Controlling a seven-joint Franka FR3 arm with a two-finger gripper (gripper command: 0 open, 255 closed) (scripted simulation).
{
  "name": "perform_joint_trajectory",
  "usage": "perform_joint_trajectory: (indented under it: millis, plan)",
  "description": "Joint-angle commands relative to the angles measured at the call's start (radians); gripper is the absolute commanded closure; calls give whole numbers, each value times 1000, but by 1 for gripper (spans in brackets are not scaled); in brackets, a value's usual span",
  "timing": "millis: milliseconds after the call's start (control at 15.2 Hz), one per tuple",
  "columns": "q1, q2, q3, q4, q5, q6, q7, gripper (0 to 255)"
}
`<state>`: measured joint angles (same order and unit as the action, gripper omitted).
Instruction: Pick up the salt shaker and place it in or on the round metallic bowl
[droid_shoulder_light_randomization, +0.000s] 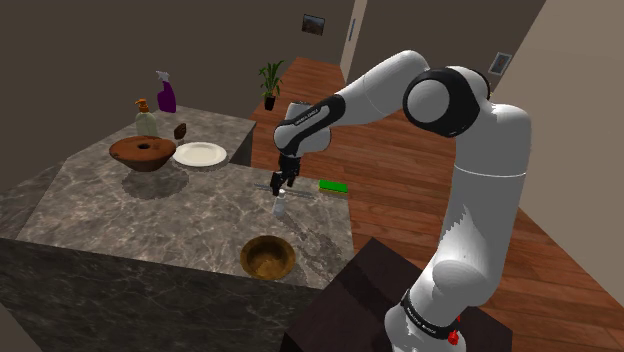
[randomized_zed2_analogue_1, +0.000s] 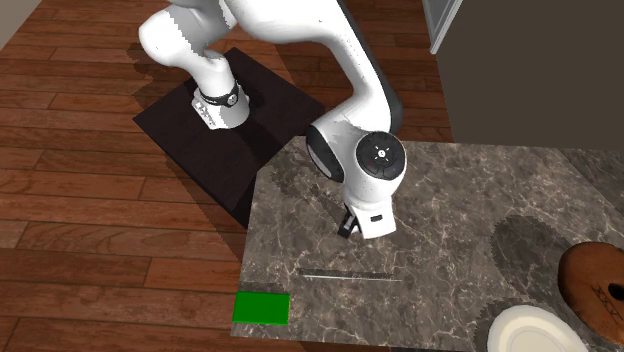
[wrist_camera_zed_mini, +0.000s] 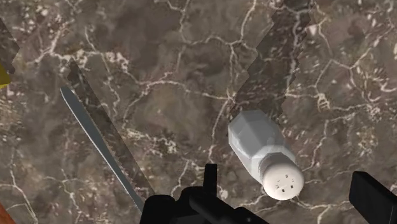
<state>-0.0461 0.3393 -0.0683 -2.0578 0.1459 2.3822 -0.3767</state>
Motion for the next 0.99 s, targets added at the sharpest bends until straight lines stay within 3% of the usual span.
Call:
perform_joint_trajectory:
  millis: [0, 660, 726, 924]
  plan:
    - [-1, 21, 2, -2, 5, 24, -4, 0]
    - [-1, 36, 4, -4, 8, 41, -6, 0]
    - [-1, 36, 4, -4, 8, 41, -6, 255]
    - [-1, 36, 4, -4, 8, 41, -6, 255]
